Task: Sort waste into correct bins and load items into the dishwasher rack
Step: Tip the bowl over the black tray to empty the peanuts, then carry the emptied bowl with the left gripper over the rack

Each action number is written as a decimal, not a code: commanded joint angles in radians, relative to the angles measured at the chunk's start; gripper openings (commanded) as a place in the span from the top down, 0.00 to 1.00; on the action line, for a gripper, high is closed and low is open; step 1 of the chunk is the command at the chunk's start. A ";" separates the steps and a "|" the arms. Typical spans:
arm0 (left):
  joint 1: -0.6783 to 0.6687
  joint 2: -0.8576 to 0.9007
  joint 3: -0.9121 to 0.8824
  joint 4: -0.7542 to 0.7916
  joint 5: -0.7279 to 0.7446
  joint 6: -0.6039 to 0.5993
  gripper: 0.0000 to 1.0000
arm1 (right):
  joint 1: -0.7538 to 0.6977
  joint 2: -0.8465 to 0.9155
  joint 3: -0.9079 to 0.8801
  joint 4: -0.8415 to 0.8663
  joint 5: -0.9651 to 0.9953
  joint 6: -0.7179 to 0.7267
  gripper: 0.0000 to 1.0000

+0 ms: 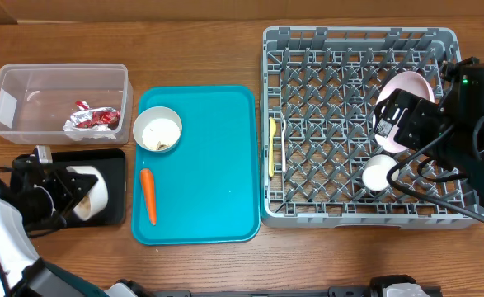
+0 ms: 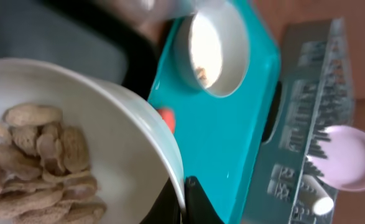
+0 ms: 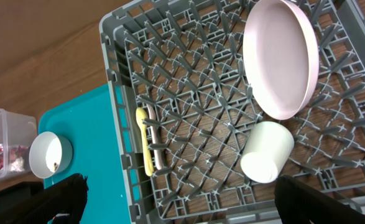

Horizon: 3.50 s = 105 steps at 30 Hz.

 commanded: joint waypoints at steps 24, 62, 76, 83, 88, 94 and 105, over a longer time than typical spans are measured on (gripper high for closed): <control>0.195 0.064 -0.222 0.241 0.667 0.222 0.96 | -0.003 -0.004 0.013 -0.019 0.008 -0.005 0.00; 0.190 -0.029 -0.052 -0.318 0.483 0.735 0.91 | -0.003 -0.004 0.013 -0.019 0.008 -0.005 0.00; 0.227 -0.023 -0.055 -0.179 0.679 0.535 0.96 | -0.003 -0.004 0.013 -0.032 0.008 -0.005 0.00; 0.231 0.078 -0.056 -0.068 0.748 0.401 0.96 | -0.003 -0.004 0.013 -0.035 0.008 -0.005 0.00; 0.230 0.156 -0.057 -0.068 0.748 0.410 0.96 | -0.003 -0.004 0.013 -0.035 0.008 -0.005 0.00; 0.229 0.197 -0.071 -0.076 0.745 0.463 0.96 | -0.003 -0.004 0.013 -0.036 0.008 -0.005 0.00; 0.115 -0.016 0.080 -0.474 0.635 0.789 0.96 | -0.003 -0.004 0.013 -0.035 0.008 -0.005 0.00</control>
